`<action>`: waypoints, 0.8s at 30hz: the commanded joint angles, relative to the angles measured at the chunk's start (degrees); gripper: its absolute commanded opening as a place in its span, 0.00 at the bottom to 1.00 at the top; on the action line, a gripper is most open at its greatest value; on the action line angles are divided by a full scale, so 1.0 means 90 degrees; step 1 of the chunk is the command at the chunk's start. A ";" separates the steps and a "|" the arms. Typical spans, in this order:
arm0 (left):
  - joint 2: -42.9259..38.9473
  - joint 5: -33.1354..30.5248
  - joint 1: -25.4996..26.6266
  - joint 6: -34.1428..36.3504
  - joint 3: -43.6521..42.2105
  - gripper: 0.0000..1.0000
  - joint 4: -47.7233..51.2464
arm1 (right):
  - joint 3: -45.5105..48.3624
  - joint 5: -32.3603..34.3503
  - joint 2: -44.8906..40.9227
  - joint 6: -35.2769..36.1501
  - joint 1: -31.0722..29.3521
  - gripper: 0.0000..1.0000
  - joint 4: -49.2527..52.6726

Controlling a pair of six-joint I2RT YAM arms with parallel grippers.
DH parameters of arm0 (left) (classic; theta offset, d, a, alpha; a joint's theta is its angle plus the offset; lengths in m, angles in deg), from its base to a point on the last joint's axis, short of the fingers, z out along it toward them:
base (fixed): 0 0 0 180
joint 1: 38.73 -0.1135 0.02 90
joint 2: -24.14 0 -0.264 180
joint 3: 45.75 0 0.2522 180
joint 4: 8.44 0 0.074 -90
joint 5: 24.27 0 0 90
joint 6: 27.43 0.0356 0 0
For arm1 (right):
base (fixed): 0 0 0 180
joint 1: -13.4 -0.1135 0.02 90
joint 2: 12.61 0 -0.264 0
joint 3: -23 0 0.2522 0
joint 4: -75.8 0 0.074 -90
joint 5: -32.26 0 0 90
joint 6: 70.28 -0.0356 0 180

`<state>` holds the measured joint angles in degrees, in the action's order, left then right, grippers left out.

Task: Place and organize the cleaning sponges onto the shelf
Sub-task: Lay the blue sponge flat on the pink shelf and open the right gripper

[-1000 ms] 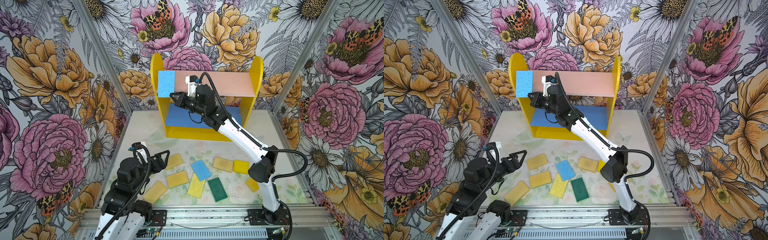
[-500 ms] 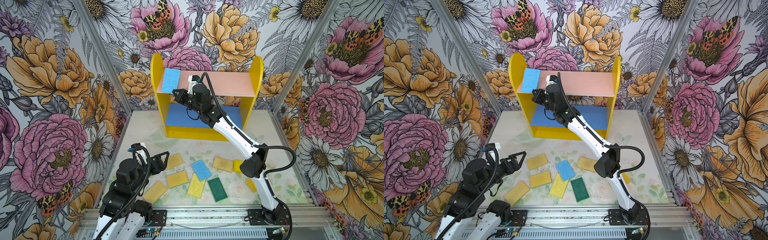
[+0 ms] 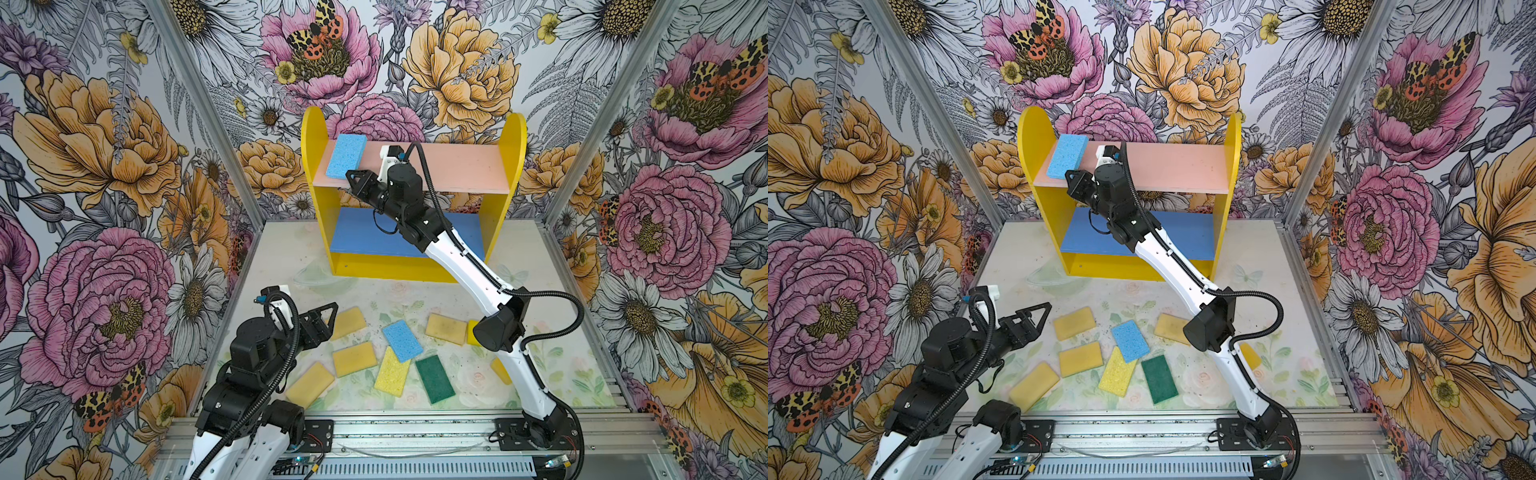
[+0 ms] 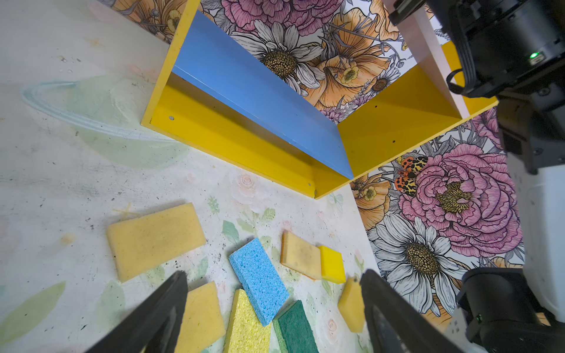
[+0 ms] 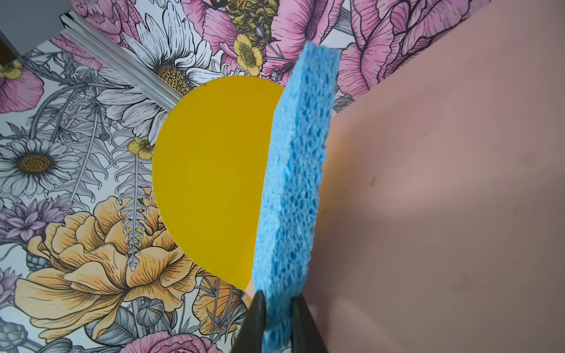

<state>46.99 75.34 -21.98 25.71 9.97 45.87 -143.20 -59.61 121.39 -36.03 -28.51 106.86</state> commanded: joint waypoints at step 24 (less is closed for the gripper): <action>0.0098 -0.0110 0.0014 0.0091 0.0507 0.91 0.0067 | -0.0073 0.0800 -0.0529 0.0495 -0.0016 0.64 0.2145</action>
<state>47.54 75.34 -21.98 25.71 13.14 46.27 -144.54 -54.48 117.04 -32.99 -29.01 119.07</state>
